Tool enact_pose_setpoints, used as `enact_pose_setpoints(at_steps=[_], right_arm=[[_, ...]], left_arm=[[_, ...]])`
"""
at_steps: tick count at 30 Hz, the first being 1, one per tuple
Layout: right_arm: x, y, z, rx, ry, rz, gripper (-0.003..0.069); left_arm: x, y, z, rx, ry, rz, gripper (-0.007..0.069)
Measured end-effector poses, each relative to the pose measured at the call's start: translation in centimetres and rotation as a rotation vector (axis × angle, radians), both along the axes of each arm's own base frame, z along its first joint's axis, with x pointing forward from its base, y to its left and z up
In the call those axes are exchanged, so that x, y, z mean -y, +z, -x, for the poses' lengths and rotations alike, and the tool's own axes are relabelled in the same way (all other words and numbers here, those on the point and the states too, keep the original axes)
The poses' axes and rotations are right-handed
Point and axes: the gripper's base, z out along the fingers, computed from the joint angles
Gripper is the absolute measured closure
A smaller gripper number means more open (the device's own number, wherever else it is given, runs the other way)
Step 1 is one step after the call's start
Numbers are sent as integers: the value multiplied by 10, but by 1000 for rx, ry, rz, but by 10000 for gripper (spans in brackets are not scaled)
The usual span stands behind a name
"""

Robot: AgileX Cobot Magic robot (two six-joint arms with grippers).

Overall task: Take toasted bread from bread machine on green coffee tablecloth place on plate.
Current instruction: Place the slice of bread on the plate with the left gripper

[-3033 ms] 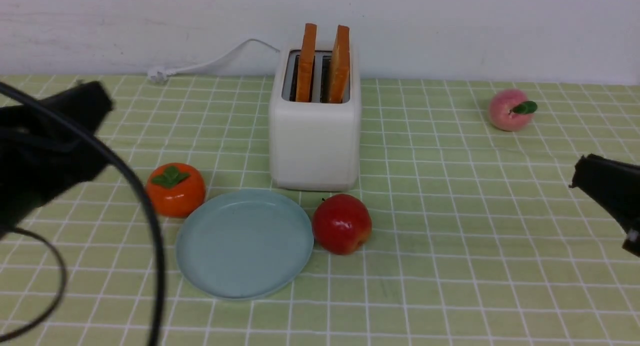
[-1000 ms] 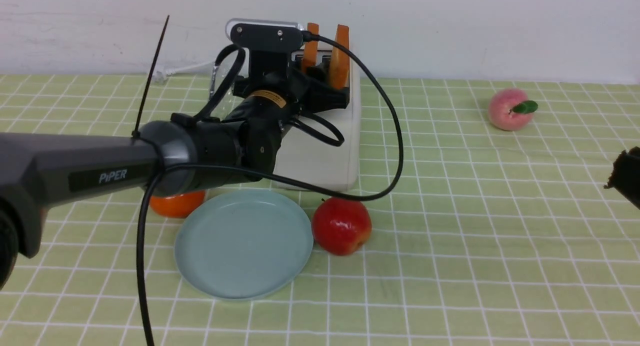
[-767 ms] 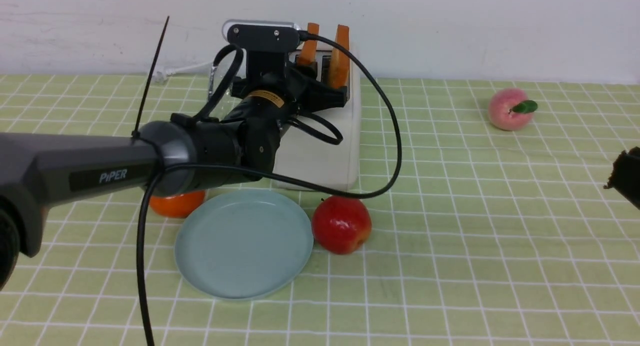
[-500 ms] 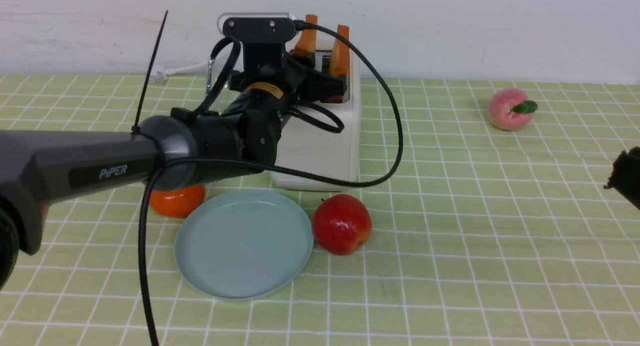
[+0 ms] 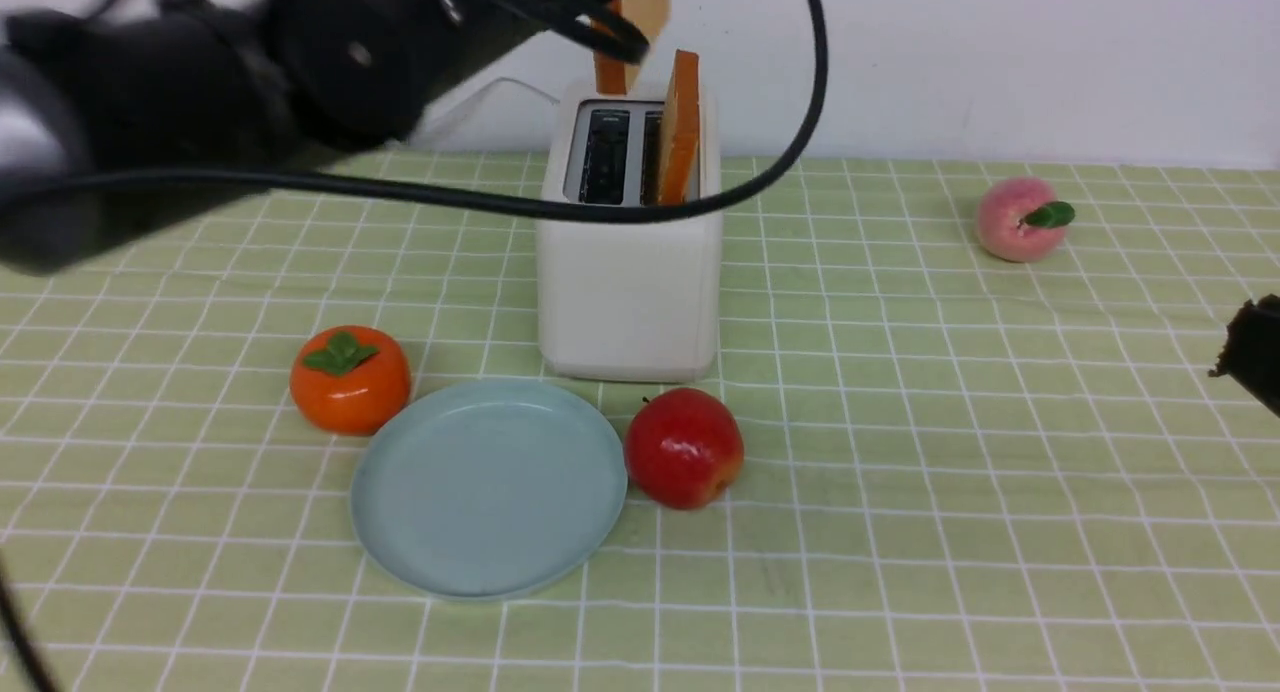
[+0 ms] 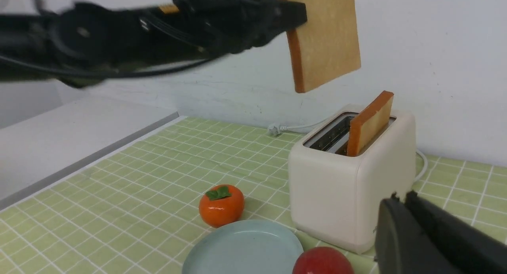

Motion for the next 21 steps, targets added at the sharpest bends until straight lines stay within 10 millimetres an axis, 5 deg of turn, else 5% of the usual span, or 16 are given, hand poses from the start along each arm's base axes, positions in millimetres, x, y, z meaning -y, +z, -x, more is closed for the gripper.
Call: enact_pose_setpoints(at_steps=[6,10,15,21], right_arm=[[0,0,0,0,2,0,639],[-1,0,0,-1,7,1,639],[-1,0,0,0,7,2,641],[-1,0,0,-1,8,2,641]], left_arm=[[-19,24,48,-172,-142,-30,525],[-43,12,74,-327,-155,-22,525],[-55,-36,95,-563,-160,-41,525],[-53,-102,86,-739,-115,-70,525]])
